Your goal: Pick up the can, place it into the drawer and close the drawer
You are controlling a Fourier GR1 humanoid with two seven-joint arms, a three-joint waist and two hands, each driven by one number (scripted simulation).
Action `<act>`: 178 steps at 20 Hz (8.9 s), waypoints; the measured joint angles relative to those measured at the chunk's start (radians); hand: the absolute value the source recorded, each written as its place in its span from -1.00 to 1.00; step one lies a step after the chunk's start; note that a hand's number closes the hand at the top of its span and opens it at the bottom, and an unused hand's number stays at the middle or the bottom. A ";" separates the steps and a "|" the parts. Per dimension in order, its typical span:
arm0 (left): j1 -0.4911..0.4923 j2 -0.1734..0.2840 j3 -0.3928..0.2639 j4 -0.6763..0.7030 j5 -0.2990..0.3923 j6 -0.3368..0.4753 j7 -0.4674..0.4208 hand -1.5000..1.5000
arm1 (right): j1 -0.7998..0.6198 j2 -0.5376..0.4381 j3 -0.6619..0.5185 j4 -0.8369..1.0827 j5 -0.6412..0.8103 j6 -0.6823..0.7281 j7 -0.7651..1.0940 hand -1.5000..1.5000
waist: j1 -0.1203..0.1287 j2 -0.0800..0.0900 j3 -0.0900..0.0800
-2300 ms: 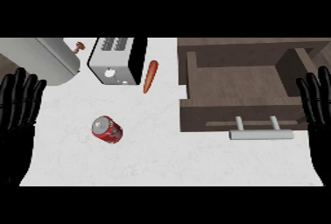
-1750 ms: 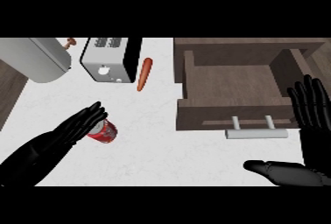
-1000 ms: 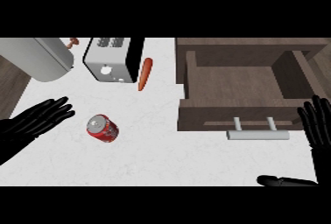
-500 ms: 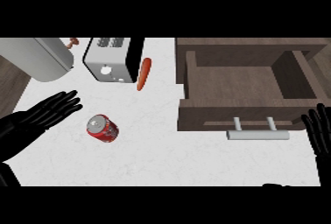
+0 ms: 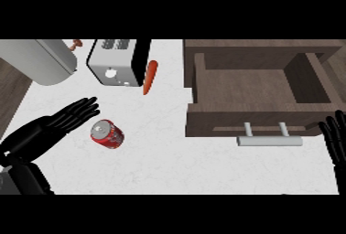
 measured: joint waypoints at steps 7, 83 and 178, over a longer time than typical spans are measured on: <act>-0.036 -0.065 -0.002 0.135 -0.198 0.004 -0.147 -1.00 | -0.025 -0.004 -0.034 0.043 -0.010 0.022 -0.011 -1.00 | -0.001 0.001 0.000; -0.490 -0.088 -0.167 1.265 -0.654 0.309 -0.890 1.00 | 0.017 0.041 -0.085 -0.076 -0.048 0.090 0.032 -1.00 | -0.011 0.003 -0.001; -1.352 -0.324 -0.633 1.211 0.043 1.479 -0.096 1.00 | -0.121 0.039 -0.105 -0.028 -0.022 0.078 0.056 -1.00 | -0.100 0.025 0.003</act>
